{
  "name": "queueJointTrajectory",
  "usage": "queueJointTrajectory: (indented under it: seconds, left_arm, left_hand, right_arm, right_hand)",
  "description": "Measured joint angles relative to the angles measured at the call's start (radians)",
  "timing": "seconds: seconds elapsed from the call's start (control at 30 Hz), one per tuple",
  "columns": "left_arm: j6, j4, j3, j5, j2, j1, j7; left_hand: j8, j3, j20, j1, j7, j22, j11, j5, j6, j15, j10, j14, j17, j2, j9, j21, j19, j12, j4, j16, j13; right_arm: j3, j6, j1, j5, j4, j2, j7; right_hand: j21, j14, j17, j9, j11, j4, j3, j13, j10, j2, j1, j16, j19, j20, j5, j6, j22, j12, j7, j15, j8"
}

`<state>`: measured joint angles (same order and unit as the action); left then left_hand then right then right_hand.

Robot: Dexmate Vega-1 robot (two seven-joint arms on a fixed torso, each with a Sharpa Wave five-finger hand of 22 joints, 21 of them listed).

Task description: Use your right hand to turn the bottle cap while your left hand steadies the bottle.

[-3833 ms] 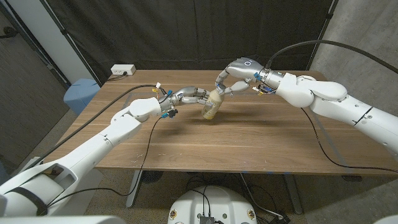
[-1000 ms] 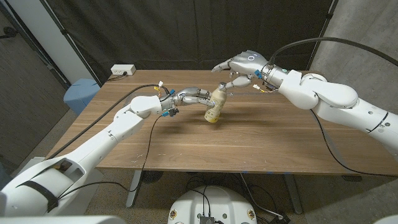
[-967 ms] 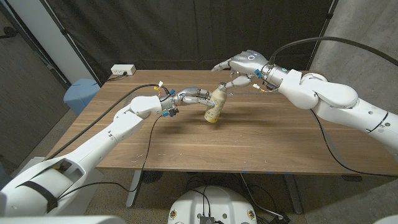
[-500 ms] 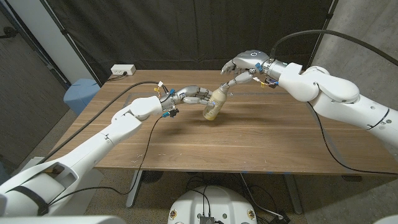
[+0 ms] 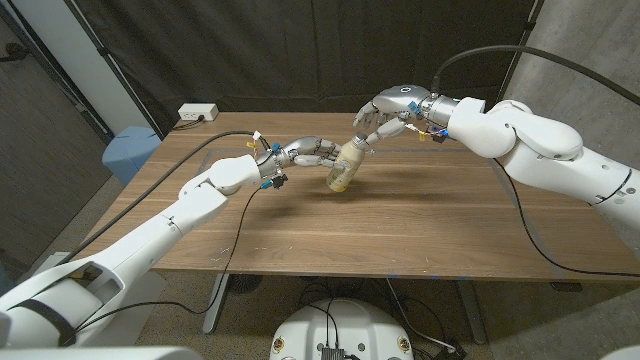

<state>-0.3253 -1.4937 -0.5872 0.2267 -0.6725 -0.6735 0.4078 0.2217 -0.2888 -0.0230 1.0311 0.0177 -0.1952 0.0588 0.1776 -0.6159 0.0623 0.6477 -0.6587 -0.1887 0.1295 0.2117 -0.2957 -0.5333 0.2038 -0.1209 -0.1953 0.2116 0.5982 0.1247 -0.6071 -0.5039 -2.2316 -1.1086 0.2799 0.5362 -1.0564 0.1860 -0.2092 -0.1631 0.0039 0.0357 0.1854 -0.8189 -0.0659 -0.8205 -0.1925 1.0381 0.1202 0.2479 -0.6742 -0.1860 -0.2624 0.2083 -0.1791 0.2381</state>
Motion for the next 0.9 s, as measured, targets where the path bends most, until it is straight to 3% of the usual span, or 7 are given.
queueJointTrajectory:
  seconds: [0.1, 0.2, 0.8, 0.9]
  left_arm:
    - [-0.005, 0.006, -0.001, 0.009, 0.002, 0.002, 0.008]
    - [-0.010, 0.012, -0.002, 0.024, 0.005, 0.004, 0.022]
    - [-0.018, 0.032, -0.002, 0.051, 0.015, 0.010, 0.053]
    - [-0.013, 0.031, -0.002, 0.044, 0.016, 0.010, 0.050]
  left_hand:
    - [0.000, 0.000, 0.000, 0.000, 0.000, 0.000, 0.000, 0.000, 0.000, 0.000, 0.000, 0.000, 0.000, 0.000, 0.000, 0.000, 0.000, 0.000, 0.000, 0.000, 0.000]
    - [-0.002, 0.000, 0.000, 0.000, 0.000, 0.000, 0.000, 0.000, 0.000, 0.000, 0.000, 0.000, 0.000, 0.000, 0.000, 0.000, 0.000, 0.000, 0.000, 0.000, 0.000]
    - [-0.003, 0.000, 0.000, 0.000, -0.002, 0.000, -0.001, 0.004, 0.002, 0.000, 0.000, 0.000, 0.000, 0.000, 0.000, 0.000, 0.000, 0.000, 0.000, 0.002, 0.000]
    - [-0.003, 0.000, 0.000, 0.000, -0.002, 0.000, -0.002, 0.004, 0.002, 0.000, -0.002, 0.000, 0.000, 0.000, -0.001, 0.000, 0.000, 0.000, 0.000, 0.002, 0.000]
  right_arm:
    - [0.000, -0.001, -0.006, -0.002, 0.000, -0.002, -0.018]
    - [0.000, -0.006, -0.013, -0.007, 0.000, -0.005, -0.037]
    - [0.000, -0.016, -0.029, -0.037, -0.001, -0.011, -0.074]
    - [0.000, -0.018, -0.029, -0.038, -0.001, -0.012, -0.074]
  right_hand:
    - [0.000, -0.019, 0.000, 0.000, -0.022, -0.007, -0.007, 0.000, -0.025, 0.010, -0.018, -0.004, 0.012, 0.012, 0.004, -0.041, 0.000, -0.006, 0.007, -0.006, 0.011]
    - [0.000, -0.025, 0.000, 0.000, -0.032, -0.008, -0.008, 0.000, -0.043, 0.012, -0.026, -0.004, 0.017, 0.007, 0.008, -0.068, 0.000, -0.008, 0.012, -0.010, 0.015]
    - [0.000, -0.039, 0.000, 0.000, -0.043, -0.037, -0.037, 0.000, -0.075, 0.052, -0.102, -0.004, 0.033, 0.023, 0.015, -0.092, -0.003, -0.012, 0.015, -0.021, 0.015]
    - [0.000, -0.069, 0.000, 0.000, -0.041, -0.044, -0.044, 0.000, -0.092, 0.059, -0.119, -0.005, 0.037, 0.026, 0.015, -0.101, -0.003, -0.012, 0.016, -0.029, 0.015]
